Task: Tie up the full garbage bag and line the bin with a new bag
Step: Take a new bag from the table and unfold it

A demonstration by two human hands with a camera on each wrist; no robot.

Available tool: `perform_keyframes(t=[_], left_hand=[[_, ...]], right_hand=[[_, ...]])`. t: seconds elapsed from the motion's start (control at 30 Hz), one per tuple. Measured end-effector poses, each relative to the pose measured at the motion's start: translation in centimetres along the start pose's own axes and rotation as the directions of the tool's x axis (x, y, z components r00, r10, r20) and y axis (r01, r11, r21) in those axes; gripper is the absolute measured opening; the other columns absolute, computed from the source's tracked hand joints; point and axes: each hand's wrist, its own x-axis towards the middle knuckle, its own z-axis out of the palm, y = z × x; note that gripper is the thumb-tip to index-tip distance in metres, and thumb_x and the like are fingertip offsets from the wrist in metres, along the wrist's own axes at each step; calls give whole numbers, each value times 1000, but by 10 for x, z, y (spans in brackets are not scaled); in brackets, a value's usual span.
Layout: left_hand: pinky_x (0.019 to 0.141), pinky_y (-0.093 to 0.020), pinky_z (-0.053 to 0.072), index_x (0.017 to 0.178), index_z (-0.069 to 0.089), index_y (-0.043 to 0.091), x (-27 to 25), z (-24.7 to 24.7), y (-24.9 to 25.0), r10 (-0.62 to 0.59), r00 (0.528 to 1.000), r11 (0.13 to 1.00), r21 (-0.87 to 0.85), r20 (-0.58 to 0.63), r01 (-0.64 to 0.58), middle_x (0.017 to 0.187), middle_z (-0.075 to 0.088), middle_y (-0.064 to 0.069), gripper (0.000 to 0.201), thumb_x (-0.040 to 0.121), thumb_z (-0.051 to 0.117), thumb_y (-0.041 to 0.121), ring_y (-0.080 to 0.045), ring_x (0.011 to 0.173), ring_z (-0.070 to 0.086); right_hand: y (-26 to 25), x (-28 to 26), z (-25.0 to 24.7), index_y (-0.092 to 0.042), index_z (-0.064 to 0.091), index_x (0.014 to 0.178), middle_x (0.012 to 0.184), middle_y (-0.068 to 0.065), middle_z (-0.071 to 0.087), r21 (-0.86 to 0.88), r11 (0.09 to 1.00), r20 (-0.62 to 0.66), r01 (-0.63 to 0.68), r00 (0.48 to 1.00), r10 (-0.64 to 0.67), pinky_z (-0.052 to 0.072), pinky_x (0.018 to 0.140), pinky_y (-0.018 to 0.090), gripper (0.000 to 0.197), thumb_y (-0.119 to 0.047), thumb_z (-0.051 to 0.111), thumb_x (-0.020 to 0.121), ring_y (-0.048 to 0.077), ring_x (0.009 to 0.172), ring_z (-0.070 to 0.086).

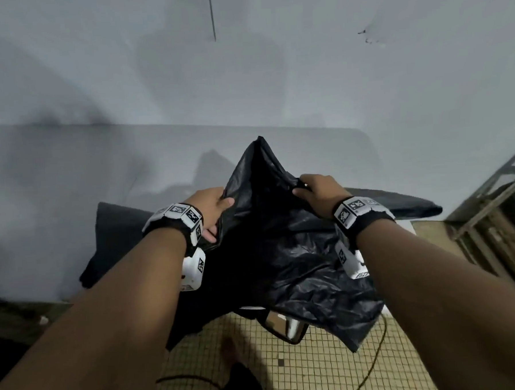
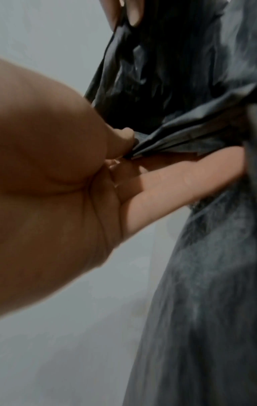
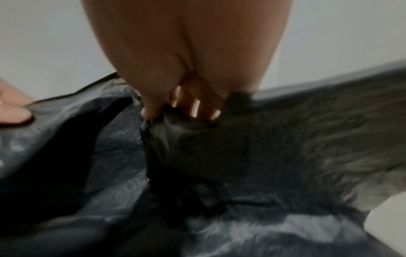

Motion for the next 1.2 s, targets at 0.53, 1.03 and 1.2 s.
perform_keyframes(t=[0.53,1.03,1.2], left_hand=[[77,-44,62,71,48,16,-93,94,14,184,983,956,-231,-3,-180,70,56,-7,35,102,56,31,-32,80,74],[75,-34,58,83,68,27,-167,51,41,547,835,790,293,56,-538,75,71,16,18,78,82,37,-5,72,69],[118,-56,20,145,37,43,-165,45,57,870,422,13,845,253,-534,159,27,-1,80,72,59,70,-33,144,20]], right_hand=[[-42,-152,70,-15,66,88,79,-5,67,630,774,-138,59,990,37,49,73,27,6,-16,70,93,8,71,60],[-64,-232,95,-13,69,112,99,0,74,494,868,-326,52,937,129,52,90,32,38,9,64,82,18,97,68],[-70,-250,86,-12,61,117,100,-6,69,599,796,-264,82,959,100,45,80,7,42,14,64,83,-11,87,64]])
